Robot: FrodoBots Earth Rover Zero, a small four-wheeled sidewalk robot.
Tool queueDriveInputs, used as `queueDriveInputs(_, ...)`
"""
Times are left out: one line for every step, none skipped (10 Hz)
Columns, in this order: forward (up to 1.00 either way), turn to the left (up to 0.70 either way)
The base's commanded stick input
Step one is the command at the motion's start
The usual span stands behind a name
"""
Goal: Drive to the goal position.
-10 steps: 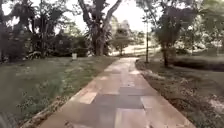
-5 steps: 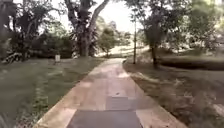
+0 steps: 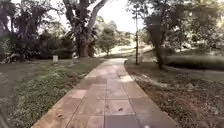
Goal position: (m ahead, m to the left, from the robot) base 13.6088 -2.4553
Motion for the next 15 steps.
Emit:
queueDriveInputs(0.85, 0.0)
queueDriveInputs(0.85, 0.0)
queueDriveInputs(0.85, 0.0)
queueDriveInputs(0.87, 0.0)
queueDriveInputs(0.9, 0.0)
queueDriveInputs(0.92, 0.0)
queueDriveInputs(0.93, 0.0)
queueDriveInputs(0.93, 0.0)
queueDriveInputs(0.92, 0.0)
queueDriveInputs(0.91, 0.0)
queueDriveInputs(0.91, 0.0)
queueDriveInputs(0.91, 0.0)
queueDriveInputs(0.91, 0.0)
queueDriveInputs(0.91, 0.0)
queueDriveInputs(0.91, 0.0)
